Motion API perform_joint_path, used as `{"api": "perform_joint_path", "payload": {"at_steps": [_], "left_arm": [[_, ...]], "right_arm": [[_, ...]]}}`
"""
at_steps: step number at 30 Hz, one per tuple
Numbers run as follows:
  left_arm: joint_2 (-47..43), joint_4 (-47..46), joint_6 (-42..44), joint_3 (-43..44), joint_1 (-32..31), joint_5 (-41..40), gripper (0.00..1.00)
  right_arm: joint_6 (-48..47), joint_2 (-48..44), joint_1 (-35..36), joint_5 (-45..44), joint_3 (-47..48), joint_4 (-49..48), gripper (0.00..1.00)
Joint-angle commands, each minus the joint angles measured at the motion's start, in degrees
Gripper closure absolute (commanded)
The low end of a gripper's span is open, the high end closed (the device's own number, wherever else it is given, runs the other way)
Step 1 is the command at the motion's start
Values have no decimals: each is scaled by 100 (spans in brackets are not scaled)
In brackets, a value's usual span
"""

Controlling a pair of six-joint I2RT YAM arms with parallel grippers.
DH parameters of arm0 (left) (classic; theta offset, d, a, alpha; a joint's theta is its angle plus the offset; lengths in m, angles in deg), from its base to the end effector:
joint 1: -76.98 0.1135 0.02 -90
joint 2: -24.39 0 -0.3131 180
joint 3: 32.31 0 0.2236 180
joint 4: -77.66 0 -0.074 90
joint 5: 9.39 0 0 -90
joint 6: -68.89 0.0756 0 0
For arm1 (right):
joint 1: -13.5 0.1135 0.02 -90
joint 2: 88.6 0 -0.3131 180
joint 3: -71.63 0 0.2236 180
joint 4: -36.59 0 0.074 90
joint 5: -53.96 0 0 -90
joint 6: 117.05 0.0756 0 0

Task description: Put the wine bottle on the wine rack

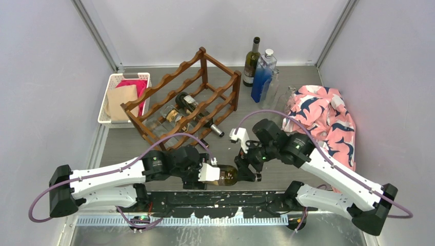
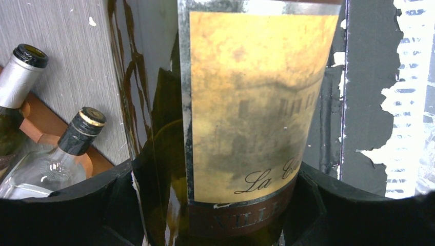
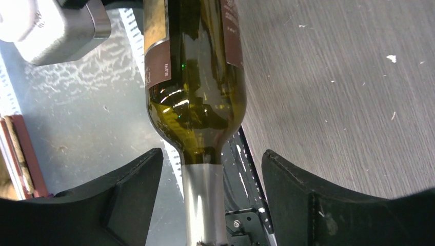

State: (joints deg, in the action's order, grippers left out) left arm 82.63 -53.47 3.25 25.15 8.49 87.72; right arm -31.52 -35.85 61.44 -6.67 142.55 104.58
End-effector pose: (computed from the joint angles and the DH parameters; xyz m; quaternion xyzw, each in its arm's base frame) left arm 0.0556 -0.1665 0.2631 0.6935 0.6303 -0.1833 0.2971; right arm 0.0617 0.1237 0.3256 -0.4793 0.7767 0.3442 0.2205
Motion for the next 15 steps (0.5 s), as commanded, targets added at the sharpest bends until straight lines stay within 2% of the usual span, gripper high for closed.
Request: {"api": "perform_joint_path", "payload": {"at_steps": [1, 7, 15], "left_arm": [[-247, -509, -113, 325, 36, 33, 100], [-436, -513, -174, 261, 81, 55, 100], [-541, -510, -186, 214, 116, 129, 100]], "right_arm": [[-72, 100, 546, -617, 36, -63, 25], [2, 142, 925, -959, 55, -81, 26], [70, 329, 1235, -1264, 98, -101, 34]]}}
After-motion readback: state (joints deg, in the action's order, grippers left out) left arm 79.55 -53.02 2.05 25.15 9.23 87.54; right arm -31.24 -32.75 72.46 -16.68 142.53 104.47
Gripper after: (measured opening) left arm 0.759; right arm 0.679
